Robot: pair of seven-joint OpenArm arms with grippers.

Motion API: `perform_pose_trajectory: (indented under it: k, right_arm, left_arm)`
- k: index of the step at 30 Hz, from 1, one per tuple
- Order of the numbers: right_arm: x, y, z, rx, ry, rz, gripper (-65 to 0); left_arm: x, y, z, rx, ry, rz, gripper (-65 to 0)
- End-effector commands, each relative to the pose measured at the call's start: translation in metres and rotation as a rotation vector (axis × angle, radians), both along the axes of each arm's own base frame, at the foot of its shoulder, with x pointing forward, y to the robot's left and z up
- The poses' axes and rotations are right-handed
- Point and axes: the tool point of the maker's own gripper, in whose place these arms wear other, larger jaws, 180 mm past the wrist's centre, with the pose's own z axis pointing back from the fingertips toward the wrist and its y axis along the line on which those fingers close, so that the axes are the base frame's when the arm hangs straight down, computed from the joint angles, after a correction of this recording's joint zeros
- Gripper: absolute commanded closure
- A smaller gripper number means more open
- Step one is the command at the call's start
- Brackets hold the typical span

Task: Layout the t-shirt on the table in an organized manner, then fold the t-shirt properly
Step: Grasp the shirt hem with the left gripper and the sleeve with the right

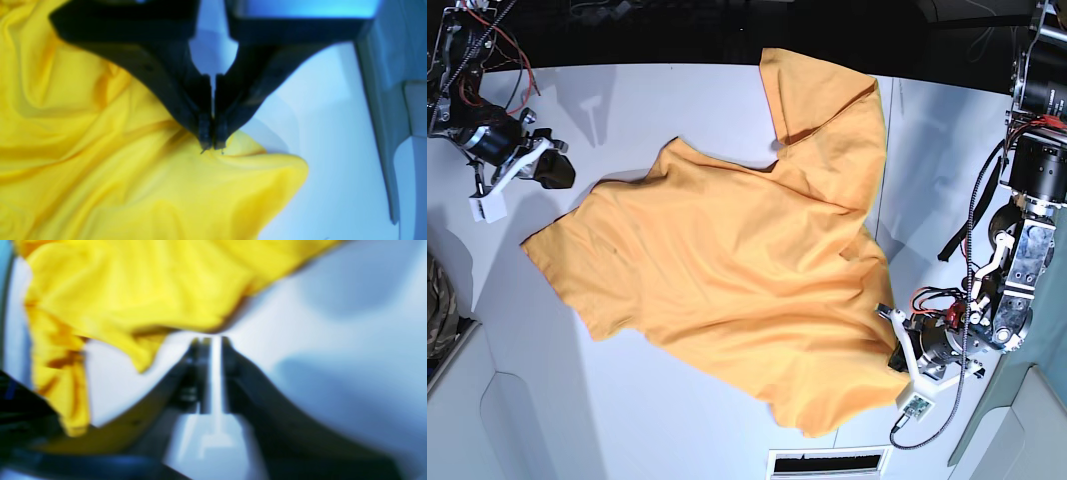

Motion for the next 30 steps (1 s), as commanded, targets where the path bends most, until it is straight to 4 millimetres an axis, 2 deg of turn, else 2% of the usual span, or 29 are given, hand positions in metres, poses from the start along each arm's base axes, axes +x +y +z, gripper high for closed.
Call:
perform_pose_trajectory:
  k: [1, 2, 3, 7, 13, 15, 19, 22, 24, 27, 30]
  right_arm:
    - [0.009, 0.009, 0.012, 0.034, -0.053, -0.001, -22.2]
    - [0.008, 0.018, 0.01, 0.057, -0.048, -0.006, -28.0]
    - [0.007, 0.028, 0.007, 0.081, -0.044, -0.011, -31.0]
    - [0.006, 0.056, -0.003, 0.143, -0.029, -0.051, -31.4]
    - [0.008, 0.07, -0.023, 0.137, -0.013, -0.113, -31.1]
    - [0.01, 0.074, -0.028, 0.145, 0.004, -0.111, -24.3]
    - [0.022, 0.078, -0.033, 0.164, 0.013, -0.106, 0.0]
    - [0.033, 0.072, -0.029, 0.117, -0.01, -0.086, 0.0]
    - [0.042, 0.061, -0.023, 0.088, -0.032, -0.082, 0.0]
    - [0.056, 0.035, -0.013, 0.028, -0.067, -0.077, 0.0]
    - [0.068, 0.005, -0.003, -0.045, -0.095, -0.075, 0.0]
  left_arm:
    - [0.01, 0.004, 0.021, -0.002, -0.058, -0.006, 0.0]
    - [0.008, 0.004, 0.018, -0.002, -0.053, -0.007, 0.0]
    - [0.006, 0.004, 0.015, -0.001, -0.048, -0.007, 0.0]
    - [0.003, 0.004, 0.011, -0.003, -0.041, -0.007, 0.0]
    - [0.003, 0.004, 0.011, -0.003, -0.04, -0.007, 0.0]
    - [0.003, 0.004, 0.011, -0.003, -0.041, -0.007, 0.0]
    - [0.005, 0.006, 0.014, -0.009, -0.059, 0.01, 0.0]
    - [0.008, 0.016, 0.016, 0.02, -0.072, 0.043, 0.0]
    - [0.007, 0.025, 0.016, 0.052, -0.072, 0.049, 0.0]
    - [0.004, 0.04, 0.019, 0.069, -0.065, 0.046, 0.0]
    - [-0.007, 0.043, 0.017, 0.044, -0.006, -0.016, 0.0]
